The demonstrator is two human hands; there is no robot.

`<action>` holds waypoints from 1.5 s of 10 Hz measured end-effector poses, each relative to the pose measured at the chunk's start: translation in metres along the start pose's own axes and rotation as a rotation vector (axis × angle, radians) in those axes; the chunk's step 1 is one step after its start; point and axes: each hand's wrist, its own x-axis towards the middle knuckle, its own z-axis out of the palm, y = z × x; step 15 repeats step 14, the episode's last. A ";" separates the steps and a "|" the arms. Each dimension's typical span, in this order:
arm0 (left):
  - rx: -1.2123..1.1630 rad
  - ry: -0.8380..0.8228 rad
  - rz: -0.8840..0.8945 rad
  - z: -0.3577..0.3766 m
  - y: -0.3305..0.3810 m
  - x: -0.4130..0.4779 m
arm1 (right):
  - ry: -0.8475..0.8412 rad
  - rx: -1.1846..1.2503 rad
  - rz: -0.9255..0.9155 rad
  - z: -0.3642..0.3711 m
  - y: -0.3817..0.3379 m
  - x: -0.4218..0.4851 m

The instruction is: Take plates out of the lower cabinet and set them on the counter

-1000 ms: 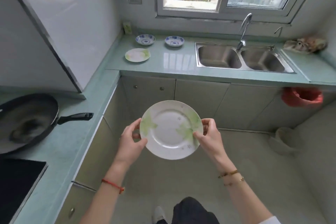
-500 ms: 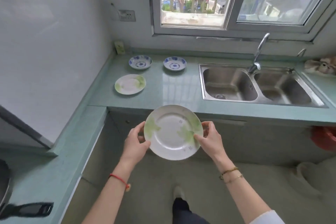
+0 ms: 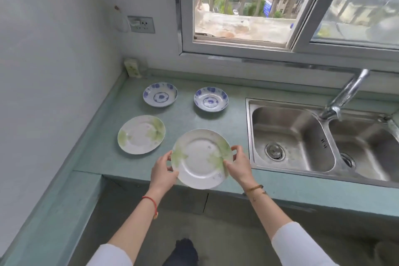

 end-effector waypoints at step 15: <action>0.098 -0.183 -0.135 0.017 -0.015 0.148 | 0.064 -0.159 0.187 0.047 0.005 0.123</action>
